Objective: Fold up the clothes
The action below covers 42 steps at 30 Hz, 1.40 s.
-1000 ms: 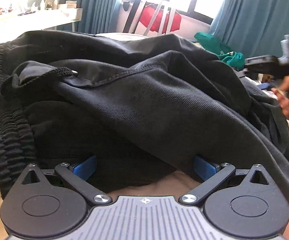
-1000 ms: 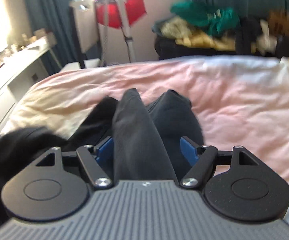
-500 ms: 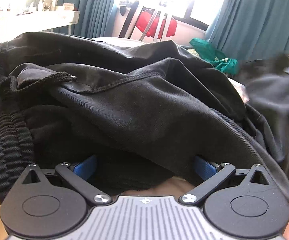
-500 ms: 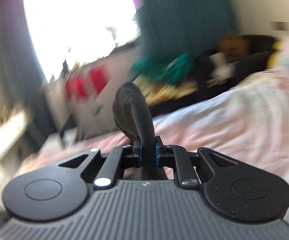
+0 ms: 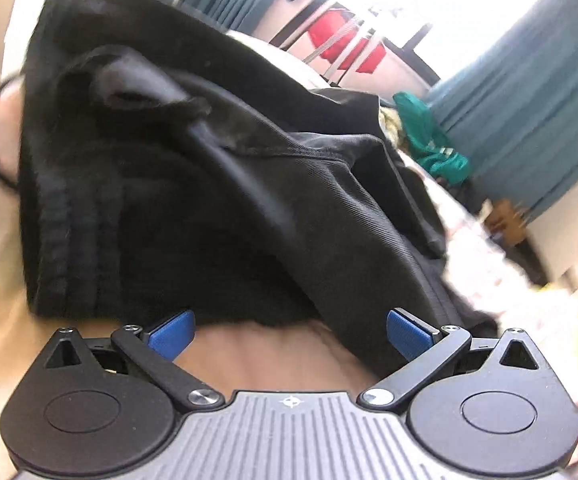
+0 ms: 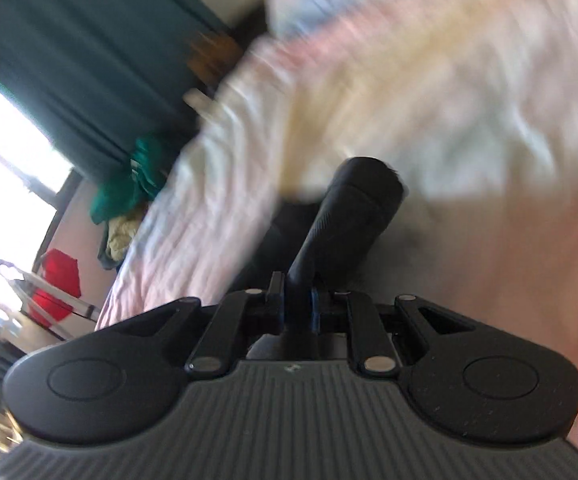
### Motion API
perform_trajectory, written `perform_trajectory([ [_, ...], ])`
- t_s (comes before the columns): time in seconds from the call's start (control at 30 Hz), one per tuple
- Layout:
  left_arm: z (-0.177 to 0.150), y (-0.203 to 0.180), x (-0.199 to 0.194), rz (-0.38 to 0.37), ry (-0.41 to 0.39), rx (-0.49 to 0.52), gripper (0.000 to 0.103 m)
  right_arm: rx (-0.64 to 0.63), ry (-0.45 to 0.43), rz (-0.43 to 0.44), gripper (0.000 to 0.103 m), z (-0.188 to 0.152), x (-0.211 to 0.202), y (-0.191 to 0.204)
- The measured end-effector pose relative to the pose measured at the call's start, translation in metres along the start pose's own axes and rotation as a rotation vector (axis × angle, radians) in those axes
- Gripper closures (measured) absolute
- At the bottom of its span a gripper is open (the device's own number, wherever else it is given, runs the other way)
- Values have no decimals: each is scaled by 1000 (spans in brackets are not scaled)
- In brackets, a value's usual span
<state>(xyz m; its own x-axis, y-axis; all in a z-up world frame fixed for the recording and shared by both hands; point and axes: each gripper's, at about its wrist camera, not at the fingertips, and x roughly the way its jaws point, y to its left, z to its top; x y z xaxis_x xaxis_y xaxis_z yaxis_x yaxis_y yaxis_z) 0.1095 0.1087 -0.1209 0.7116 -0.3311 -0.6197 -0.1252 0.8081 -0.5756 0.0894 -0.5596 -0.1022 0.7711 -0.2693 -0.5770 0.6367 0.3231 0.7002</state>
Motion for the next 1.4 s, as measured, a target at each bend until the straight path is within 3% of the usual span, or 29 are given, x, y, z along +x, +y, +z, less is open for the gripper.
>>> perform_trajectory([
  [0.13,-7,20,-20,-61,23,-156,0,59,-14,80,88,1,-5,-17],
  [0.2,-13,35,-23,-78,38,-235,0,23,-78,123,91,1,-13,-13],
  [0.23,-16,42,-25,-86,45,-274,0,19,-135,152,97,4,-18,-12],
  [0.3,-20,58,-22,-110,60,-374,0,30,-224,191,97,10,-24,-11],
  [0.4,-22,71,-20,-143,38,-465,0,-33,-279,126,97,14,-19,-9],
  [0.47,-23,76,-18,-160,12,-517,0,-30,-259,67,97,12,-13,-19],
  [0.53,-23,79,-14,-168,-21,-560,0,68,-205,39,95,11,-6,-37],
  [0.63,-21,84,-8,-178,-74,-618,1,226,-155,81,95,10,-5,-60],
  [0.77,-14,88,-1,-156,-146,-647,4,181,-127,88,94,10,-8,-60],
  [0.9,-8,93,4,-138,-150,-670,13,207,-97,71,93,6,-9,-61],
  [0.97,-5,99,3,-126,-141,-693,20,258,-57,73,85,7,-5,-63],
  [1.03,-5,95,9,-120,-139,-711,23,306,-5,80,53,8,1,-65],
  [1.1,-3,93,10,-112,-136,-711,23,297,37,67,38,3,2,-62],
  [1.27,4,92,14,-75,-127,-701,36,225,60,25,36,-9,-3,-46],
  [1.33,7,95,16,-60,-121,-722,53,181,58,19,36,-12,-3,-38],
  [1.4,10,102,16,-68,-96,-767,59,134,53,9,38,-14,2,-33],
])
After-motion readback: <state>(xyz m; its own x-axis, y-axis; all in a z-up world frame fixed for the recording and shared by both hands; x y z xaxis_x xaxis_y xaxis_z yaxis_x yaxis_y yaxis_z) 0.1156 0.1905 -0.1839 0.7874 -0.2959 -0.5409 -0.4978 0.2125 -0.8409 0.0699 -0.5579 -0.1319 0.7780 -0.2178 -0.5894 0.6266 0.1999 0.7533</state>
